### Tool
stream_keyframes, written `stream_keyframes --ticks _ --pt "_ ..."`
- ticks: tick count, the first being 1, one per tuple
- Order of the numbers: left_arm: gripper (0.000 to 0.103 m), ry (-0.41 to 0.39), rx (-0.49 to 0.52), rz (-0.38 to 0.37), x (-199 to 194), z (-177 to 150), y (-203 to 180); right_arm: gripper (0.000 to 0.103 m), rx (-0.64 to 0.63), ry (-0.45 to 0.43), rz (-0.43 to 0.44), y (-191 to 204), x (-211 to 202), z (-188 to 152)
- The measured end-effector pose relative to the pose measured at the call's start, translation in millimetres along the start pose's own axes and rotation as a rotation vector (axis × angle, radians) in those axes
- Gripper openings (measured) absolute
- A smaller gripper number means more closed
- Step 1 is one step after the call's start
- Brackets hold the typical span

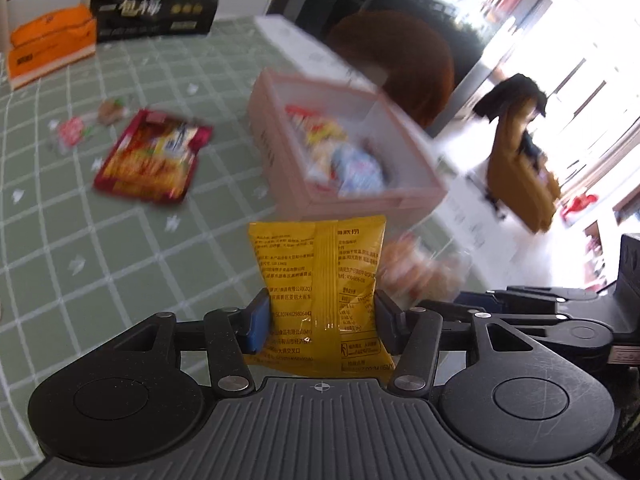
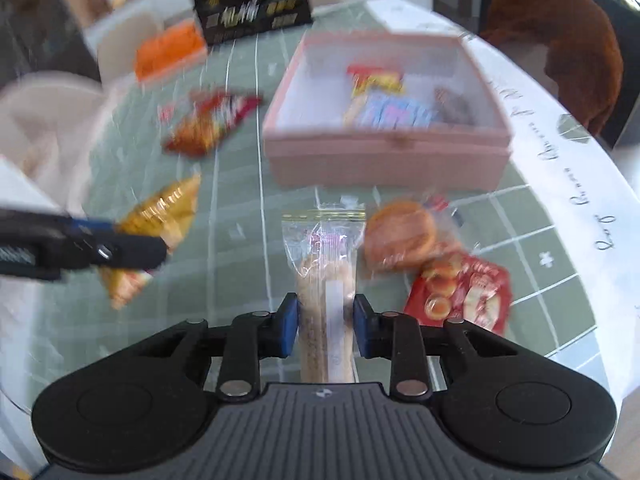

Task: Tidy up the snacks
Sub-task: 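Carry the yellow bag and rice stick pack into the pink box, release both, then grasp the lollipop pack with the left tool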

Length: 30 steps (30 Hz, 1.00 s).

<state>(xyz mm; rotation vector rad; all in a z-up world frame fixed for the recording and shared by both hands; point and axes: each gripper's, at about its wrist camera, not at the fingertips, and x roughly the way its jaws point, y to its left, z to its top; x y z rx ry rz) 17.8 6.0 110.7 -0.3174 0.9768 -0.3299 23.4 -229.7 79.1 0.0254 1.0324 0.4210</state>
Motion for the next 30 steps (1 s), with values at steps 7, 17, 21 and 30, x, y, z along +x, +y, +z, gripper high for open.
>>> stream_keyframes --ticks 7,17,21,30 --pt "0.059 -0.151 0.113 -0.073 18.0 88.1 -23.3 0.028 -0.002 -0.29 -0.021 -8.8 -77.7 75.5" --pt "0.058 -0.026 0.14 -0.134 145.4 132.3 -4.9 0.028 0.198 -0.139 -0.146 -63.7 6.3 145.9" --pt "0.058 -0.11 0.15 -0.113 114.6 141.4 22.6 0.033 0.253 -0.068 -0.123 -76.8 48.2 149.2" --pt "0.058 -0.111 0.151 0.3 90.8 165.2 171.9 0.05 0.194 -0.138 -0.114 -48.9 50.0 128.3"
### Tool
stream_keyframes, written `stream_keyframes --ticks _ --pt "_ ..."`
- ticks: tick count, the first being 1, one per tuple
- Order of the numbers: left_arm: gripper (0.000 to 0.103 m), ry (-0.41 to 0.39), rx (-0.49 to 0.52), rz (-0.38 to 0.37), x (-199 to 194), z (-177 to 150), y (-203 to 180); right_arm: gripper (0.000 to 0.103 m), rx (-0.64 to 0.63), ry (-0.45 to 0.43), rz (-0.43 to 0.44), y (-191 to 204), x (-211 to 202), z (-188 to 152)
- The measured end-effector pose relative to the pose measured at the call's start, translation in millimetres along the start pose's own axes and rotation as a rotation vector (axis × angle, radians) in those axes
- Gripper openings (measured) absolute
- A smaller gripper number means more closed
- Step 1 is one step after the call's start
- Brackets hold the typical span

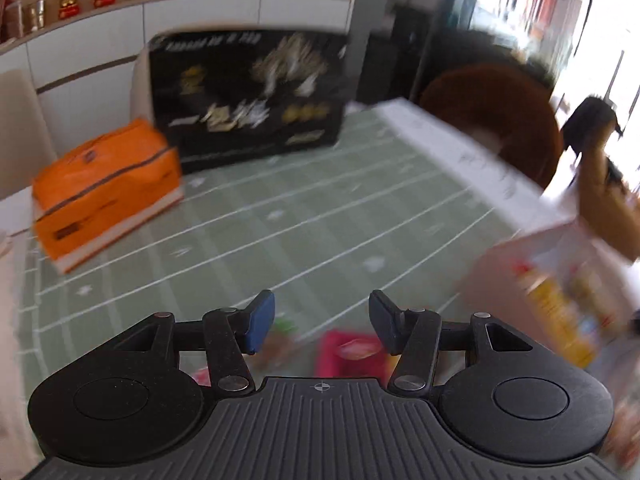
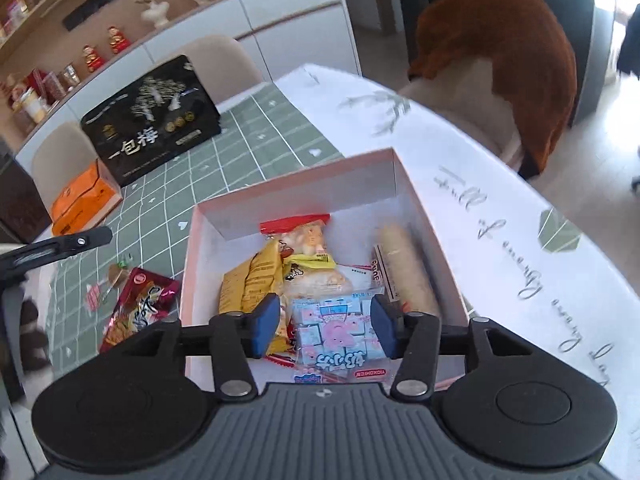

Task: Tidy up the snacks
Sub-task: 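Grasp the lollipop pack with the left tool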

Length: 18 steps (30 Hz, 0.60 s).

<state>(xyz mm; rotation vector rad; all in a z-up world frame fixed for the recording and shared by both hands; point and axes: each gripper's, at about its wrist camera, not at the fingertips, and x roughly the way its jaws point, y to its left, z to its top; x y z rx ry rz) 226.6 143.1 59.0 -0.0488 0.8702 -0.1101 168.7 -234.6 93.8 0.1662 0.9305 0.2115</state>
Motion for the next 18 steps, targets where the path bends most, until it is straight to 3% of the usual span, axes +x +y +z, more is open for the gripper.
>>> stream_keyframes --ticks 3,7,8,12,16,18 --pt "0.058 0.054 0.072 0.021 15.5 -6.8 16.8 0.051 -0.083 -0.021 -0.019 11.3 -13.5 -9.8" --pt "0.058 0.114 0.092 -0.001 35.2 -12.8 25.9 0.051 -0.155 -0.009 -0.041 18.3 -25.4 -25.3" --pt "0.064 0.124 0.089 -0.004 41.3 -14.7 29.2 0.051 -0.16 -0.001 -0.043 17.7 -27.0 -28.5" --pt "0.066 0.074 0.143 0.023 41.2 -22.1 18.5 0.051 -0.162 0.037 -0.035 16.1 -29.1 -41.8" --pt "0.046 0.065 0.161 0.009 30.0 -32.2 0.2 0.051 -0.179 0.059 -0.064 18.9 -27.5 -54.7" --pt "0.044 0.082 0.155 0.014 23.0 -39.2 -12.6 0.051 -0.185 0.063 -0.072 22.6 -27.7 -58.9"
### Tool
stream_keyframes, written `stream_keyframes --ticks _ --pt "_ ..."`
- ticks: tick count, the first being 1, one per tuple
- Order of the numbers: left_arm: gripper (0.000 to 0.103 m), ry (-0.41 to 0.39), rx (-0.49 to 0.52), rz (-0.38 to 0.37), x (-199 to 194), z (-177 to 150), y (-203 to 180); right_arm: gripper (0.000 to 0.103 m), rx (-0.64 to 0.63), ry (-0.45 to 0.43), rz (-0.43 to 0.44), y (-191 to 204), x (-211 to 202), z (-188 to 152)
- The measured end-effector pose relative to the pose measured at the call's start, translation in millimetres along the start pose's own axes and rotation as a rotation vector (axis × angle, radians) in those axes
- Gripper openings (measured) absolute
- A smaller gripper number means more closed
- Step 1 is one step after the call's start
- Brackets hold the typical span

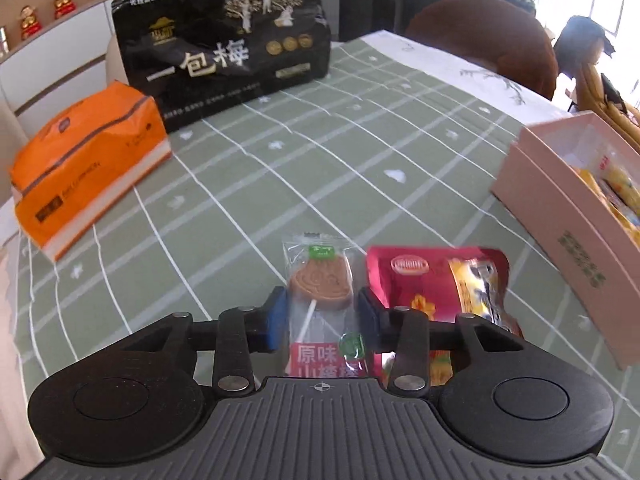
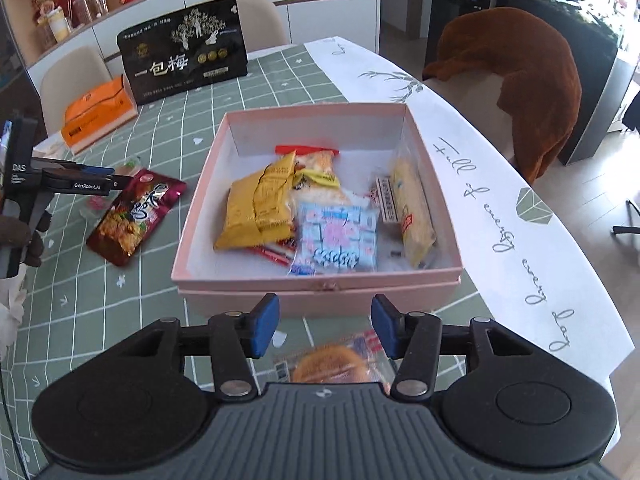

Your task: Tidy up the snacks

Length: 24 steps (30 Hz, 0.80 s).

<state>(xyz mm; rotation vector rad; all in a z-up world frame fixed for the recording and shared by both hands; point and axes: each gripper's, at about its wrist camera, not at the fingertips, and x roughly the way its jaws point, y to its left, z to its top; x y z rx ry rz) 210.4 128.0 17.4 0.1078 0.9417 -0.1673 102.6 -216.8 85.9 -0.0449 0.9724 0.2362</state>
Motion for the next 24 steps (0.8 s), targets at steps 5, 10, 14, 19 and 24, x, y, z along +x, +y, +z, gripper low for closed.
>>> stream_keyframes --ticks 5,10,14,19,24 --pt "0.042 -0.005 0.059 -0.054 -24.4 -30.8 -41.5 0.051 0.002 -0.013 0.006 10.8 -8.1 -0.1" --pt "0.041 -0.012 0.003 -0.108 -58.0 -74.6 -72.6 0.051 0.001 0.009 0.047 24.7 -9.5 -12.4" --pt "0.041 0.009 -0.116 -0.104 -86.7 -107.2 -83.7 0.051 -0.031 0.014 0.1 51.8 -9.3 -27.3" --pt "0.041 0.043 -0.243 -0.088 -104.9 -125.4 -80.4 0.051 -0.103 -0.028 0.104 95.9 -1.5 -2.8" --pt "0.04 0.049 -0.315 -0.091 -109.1 -129.6 -70.7 0.04 -0.169 -0.052 0.056 143.5 43.0 65.1"
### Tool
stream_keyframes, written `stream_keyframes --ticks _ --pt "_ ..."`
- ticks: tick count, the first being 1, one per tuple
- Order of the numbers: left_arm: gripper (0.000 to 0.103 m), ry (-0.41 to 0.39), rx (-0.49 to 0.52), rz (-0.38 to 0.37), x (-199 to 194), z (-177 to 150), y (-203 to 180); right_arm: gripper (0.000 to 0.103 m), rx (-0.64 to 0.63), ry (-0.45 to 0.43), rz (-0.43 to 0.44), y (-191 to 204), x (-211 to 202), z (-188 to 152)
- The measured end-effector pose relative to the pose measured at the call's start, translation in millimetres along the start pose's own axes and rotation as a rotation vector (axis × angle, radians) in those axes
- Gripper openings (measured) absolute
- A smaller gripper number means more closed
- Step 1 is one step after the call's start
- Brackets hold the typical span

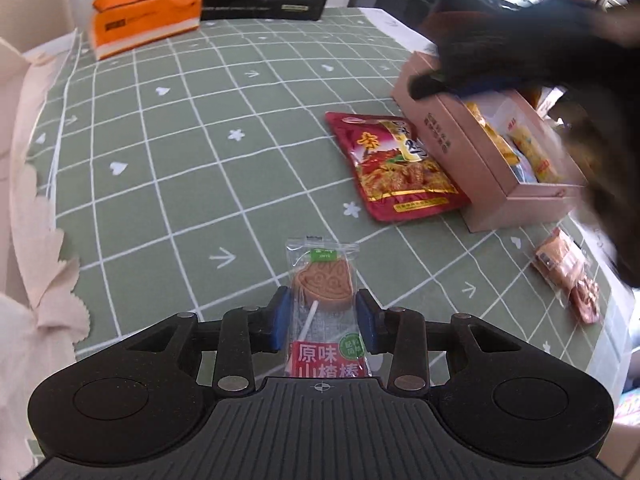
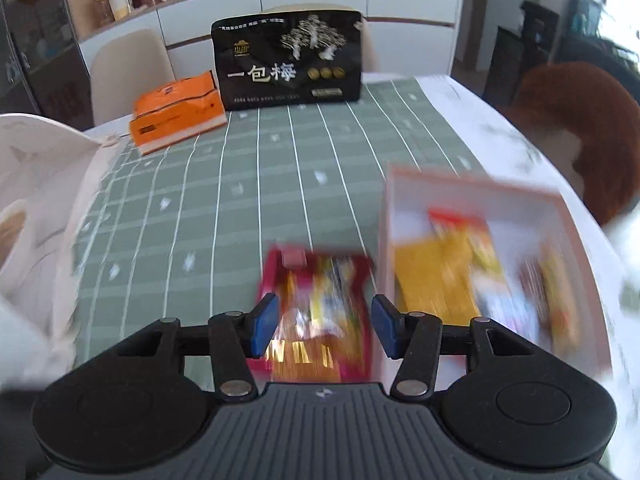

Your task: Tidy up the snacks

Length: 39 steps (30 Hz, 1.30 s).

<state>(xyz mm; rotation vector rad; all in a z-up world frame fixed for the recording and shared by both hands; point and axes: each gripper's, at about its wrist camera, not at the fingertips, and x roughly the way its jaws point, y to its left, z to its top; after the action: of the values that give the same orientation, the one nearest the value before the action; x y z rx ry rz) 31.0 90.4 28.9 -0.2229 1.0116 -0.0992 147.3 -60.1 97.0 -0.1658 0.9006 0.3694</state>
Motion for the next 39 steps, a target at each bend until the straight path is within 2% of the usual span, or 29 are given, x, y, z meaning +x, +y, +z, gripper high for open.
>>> stream_keyframes --ticks 1,2,4,6,9,13,16,24,29,30,32,34,36,39 --pt "0.04 -0.003 -0.013 -0.003 -0.7 -0.6 1.9 0.016 -0.056 -0.002 -0.04 10.9 14.0 12.3" --pt "0.04 -0.007 -0.028 -0.007 -1.4 -0.9 4.3 0.01 -0.13 0.012 -0.102 24.5 31.8 23.9" --pt "0.04 -0.012 -0.051 -0.006 -2.8 -2.4 7.8 0.009 -0.216 0.052 -0.183 41.8 62.8 37.1" --pt "0.04 -0.014 -0.071 -0.001 -5.1 -3.5 11.6 0.009 -0.261 0.105 -0.228 52.8 93.1 44.5" --pt "0.04 -0.017 -0.101 -0.003 -9.3 -6.4 19.1 0.009 -0.33 0.151 -0.308 62.2 124.2 38.7" --pt "0.04 -0.028 -0.167 -0.023 -13.9 -9.0 33.3 0.009 -0.371 0.144 -0.312 65.5 121.6 18.8" --pt "0.04 -0.027 -0.194 -0.036 -16.6 -11.1 37.4 0.009 -0.366 0.151 -0.262 62.9 101.2 0.5" --pt "0.04 -0.001 -0.186 -0.071 -19.3 -22.4 24.5 0.009 -0.292 0.142 -0.115 47.4 31.1 -74.3" --pt "0.041 0.025 -0.143 -0.12 -16.6 -35.9 -3.4 0.009 -0.192 0.136 -0.072 18.2 -1.5 -105.2" --pt "0.041 0.029 -0.134 -0.131 -15.6 -37.3 -8.6 0.01 -0.156 0.123 -0.056 7.2 -9.0 -107.5" --pt "0.041 0.036 -0.116 -0.147 -13.0 -40.7 -20.1 0.019 -0.083 0.083 -0.041 -15.6 -30.8 -116.6" --pt "0.041 0.043 -0.096 -0.156 -11.6 -43.7 -30.9 0.049 -0.01 0.038 -0.065 -41.5 -47.6 -123.6" --pt "0.04 0.056 -0.08 -0.17 -10.4 -46.3 -40.5 0.066 0.045 0.007 -0.116 -66.1 -55.5 -130.0" --pt "0.041 0.077 -0.041 -0.188 -9.0 -51.8 -56.3 0.066 0.123 0.018 -0.221 -103.7 -53.3 -141.0"
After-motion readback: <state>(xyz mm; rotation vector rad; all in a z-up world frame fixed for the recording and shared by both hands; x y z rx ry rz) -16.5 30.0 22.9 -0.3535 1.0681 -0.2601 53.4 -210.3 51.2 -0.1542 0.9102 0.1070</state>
